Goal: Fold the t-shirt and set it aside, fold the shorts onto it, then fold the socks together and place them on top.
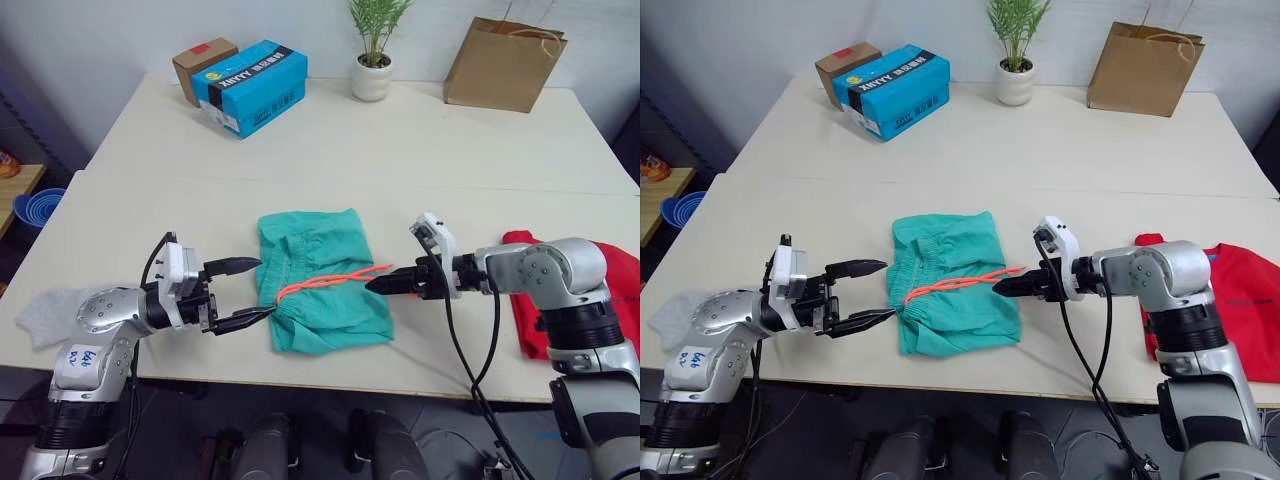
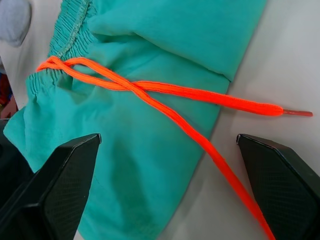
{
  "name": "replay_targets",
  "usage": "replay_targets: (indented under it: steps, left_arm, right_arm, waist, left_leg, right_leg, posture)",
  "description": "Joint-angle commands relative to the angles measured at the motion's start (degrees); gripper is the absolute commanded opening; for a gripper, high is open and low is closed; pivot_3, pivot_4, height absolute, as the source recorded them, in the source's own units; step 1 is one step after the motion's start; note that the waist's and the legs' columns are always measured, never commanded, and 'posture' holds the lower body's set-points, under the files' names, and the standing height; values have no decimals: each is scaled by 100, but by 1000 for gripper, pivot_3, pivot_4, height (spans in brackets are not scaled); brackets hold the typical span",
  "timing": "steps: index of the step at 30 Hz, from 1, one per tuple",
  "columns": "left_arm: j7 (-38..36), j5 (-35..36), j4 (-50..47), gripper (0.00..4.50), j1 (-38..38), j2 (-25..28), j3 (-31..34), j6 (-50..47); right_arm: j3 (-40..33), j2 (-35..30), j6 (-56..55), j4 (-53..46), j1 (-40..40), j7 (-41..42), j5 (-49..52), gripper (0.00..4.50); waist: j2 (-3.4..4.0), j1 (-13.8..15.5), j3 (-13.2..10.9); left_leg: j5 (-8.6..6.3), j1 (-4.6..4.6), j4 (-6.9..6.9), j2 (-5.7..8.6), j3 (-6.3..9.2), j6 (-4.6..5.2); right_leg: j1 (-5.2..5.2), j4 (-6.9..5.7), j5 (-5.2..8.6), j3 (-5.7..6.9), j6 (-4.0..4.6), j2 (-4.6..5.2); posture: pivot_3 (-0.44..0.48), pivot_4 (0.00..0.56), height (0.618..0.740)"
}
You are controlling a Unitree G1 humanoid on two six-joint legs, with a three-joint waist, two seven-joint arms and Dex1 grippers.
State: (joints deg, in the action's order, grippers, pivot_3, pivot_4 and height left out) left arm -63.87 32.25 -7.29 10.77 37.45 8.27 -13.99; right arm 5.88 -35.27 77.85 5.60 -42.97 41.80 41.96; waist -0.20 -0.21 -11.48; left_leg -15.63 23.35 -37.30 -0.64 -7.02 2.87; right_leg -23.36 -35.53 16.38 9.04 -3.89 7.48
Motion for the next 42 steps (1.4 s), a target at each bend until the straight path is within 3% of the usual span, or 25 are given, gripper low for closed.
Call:
replay_targets:
  steps: [1,5,8,14,19,25,29,33,35,38,42]
  left_arm:
    - [30,239,-385,4487,-54,-14,144,-47]
    - [34,501,-570,4487,-209,-27,165,-363]
    - [115,462,-635,4500,-282,-94,139,-338]
    - [199,408,-532,4500,-285,-166,192,-228]
    - [150,378,-427,4500,-358,-188,151,-134]
    - [116,489,-425,4500,-174,-415,-114,-224]
    - [187,601,-444,4500,152,-619,-252,-427]
    - [133,480,-241,4500,434,-853,-415,-313]
    - [57,430,-135,4500,479,-898,-473,-278]
    - [-173,431,113,4500,650,-978,-661,-312]
    - [-334,411,468,4500,1008,-1122,-774,-269]
  right_arm:
    - [-80,529,300,350,-81,-137,30,4500]
    - [-614,1229,619,734,-257,-370,137,4500]
    - [-877,1664,557,1045,-297,-573,25,3892]
    - [-1270,1893,303,1252,-319,-829,-121,1787]
    - [-1507,1412,786,623,-188,-625,214,19]
    - [-2201,584,1453,-372,129,-517,979,19]
    - [-2429,-419,1465,-990,561,-188,1888,19]
    - [-2801,-1732,1202,-1340,962,531,1956,19]
    - [-2793,-2334,953,-1214,1039,934,1867,19]
    - [-2358,-3850,244,-605,930,1842,1237,19]
    - [-1797,-4777,-728,247,779,2698,525,19]
  waist:
    - [-7,-53,4]
    - [-8,-163,4]
    - [-8,-203,4]
    - [-6,-156,3]
    - [-3,-129,1]
    - [-2,-103,1]
    - [-1,-7,-2]
    - [1,24,-3]
    - [1,14,-3]
    - [21,22,-15]
    - [19,24,-16]
  left_leg:
    - [1,-1,1,-1,-4,-1]
    - [8,-6,10,-4,-3,-13]
    - [16,-8,19,-7,-6,-25]
    - [18,-4,17,-7,-7,-25]
    - [17,-1,20,-7,-6,-24]
    - [8,7,17,-4,-5,-11]
    - [5,11,16,-4,-4,-7]
    - [-9,9,15,-4,-5,15]
    - [-10,9,14,-4,-6,18]
    - [-10,9,10,-4,-13,19]
    - [-10,6,10,-4,-14,16]
  right_leg:
    - [0,0,0,-2,0,-2]
    - [-1,-9,0,-4,0,-4]
    - [-3,-29,0,-4,1,-12]
    - [-7,-31,2,-6,3,-13]
    - [-12,-28,2,-7,3,-12]
    - [-12,-6,1,-5,3,-6]
    - [-12,4,1,-3,2,-7]
    - [-11,10,1,-3,2,-7]
    - [-11,11,1,-4,2,-8]
    - [-14,10,1,-6,2,-9]
    - [-13,13,2,-6,2,-11]
  posture:
    - [0,150,740]
    - [0,150,740]
    - [0,150,740]
    - [0,150,740]
    - [0,150,740]
    - [0,150,740]
    - [0,150,740]
    - [0,150,740]
    - [0,150,740]
    - [0,150,740]
    - [0,150,740]
